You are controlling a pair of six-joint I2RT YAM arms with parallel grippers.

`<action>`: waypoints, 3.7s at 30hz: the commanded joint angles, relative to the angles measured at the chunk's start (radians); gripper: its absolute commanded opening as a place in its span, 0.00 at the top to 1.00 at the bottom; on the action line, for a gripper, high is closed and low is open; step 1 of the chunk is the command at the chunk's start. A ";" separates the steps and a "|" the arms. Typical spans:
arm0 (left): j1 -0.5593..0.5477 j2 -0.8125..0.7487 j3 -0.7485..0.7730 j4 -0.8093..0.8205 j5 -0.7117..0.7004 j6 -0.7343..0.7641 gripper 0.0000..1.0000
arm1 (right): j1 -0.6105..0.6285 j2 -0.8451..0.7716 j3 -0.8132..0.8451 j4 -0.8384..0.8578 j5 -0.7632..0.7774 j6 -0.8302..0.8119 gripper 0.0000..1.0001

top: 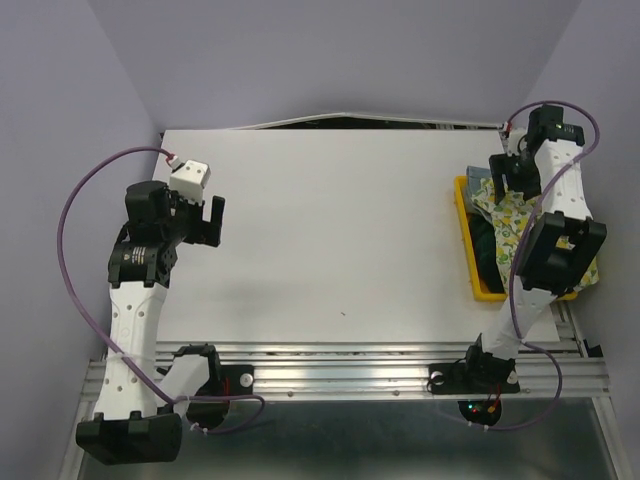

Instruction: Fold and stack the skirts

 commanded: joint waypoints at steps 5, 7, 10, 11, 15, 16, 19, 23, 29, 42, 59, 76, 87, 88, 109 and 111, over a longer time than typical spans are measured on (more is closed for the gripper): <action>-0.001 -0.026 -0.004 0.036 -0.004 0.017 0.01 | -0.042 0.032 -0.021 -0.026 -0.046 0.001 0.53; -0.001 -0.023 0.002 0.033 -0.004 0.018 0.01 | -0.042 0.032 -0.006 -0.047 -0.066 -0.007 0.74; -0.001 -0.023 0.011 0.028 -0.007 0.018 0.01 | -0.052 0.025 0.031 -0.090 -0.094 -0.021 0.99; -0.001 -0.023 0.018 0.026 -0.009 0.018 0.01 | -0.052 0.015 0.069 -0.107 -0.101 -0.024 0.99; -0.001 -0.024 0.030 0.019 -0.009 0.017 0.01 | -0.052 -0.022 0.231 -0.139 -0.149 -0.030 1.00; -0.001 -0.025 0.036 0.016 -0.011 0.014 0.01 | -0.052 -0.036 0.285 -0.164 -0.191 -0.032 0.99; -0.001 -0.015 0.063 0.010 -0.011 0.000 0.01 | -0.052 -0.054 0.505 -0.191 -0.283 -0.016 1.00; 0.001 0.024 0.126 -0.010 0.015 -0.020 0.02 | -0.052 -0.175 0.514 -0.093 -0.436 0.020 0.99; 0.001 0.106 0.234 -0.020 0.016 -0.063 0.02 | -0.033 -0.378 0.269 0.293 -0.719 0.247 0.99; 0.054 0.133 0.315 -0.012 0.032 -0.150 0.02 | 0.304 -0.406 0.195 0.904 -0.842 0.763 0.99; 0.168 0.071 0.283 -0.049 0.141 -0.039 0.01 | 0.587 -0.338 -0.028 0.843 -0.672 0.613 0.99; 0.168 0.003 -0.110 -0.179 0.224 0.627 0.04 | 0.587 -0.501 -0.745 0.711 -0.634 0.218 0.99; 0.125 -0.138 -0.478 -0.109 0.206 1.192 0.05 | 0.587 -0.507 -0.751 0.671 -0.574 0.192 0.99; 0.114 -0.137 -0.510 -0.086 0.206 1.212 0.06 | 0.587 -0.505 -0.748 0.663 -0.566 0.191 0.99; -0.102 0.339 -0.492 0.212 0.289 1.115 0.30 | 0.587 -0.458 -0.704 0.646 -0.535 0.188 0.99; -0.111 0.386 -0.489 0.220 0.272 1.114 0.36 | 0.587 -0.455 -0.695 0.642 -0.532 0.182 0.99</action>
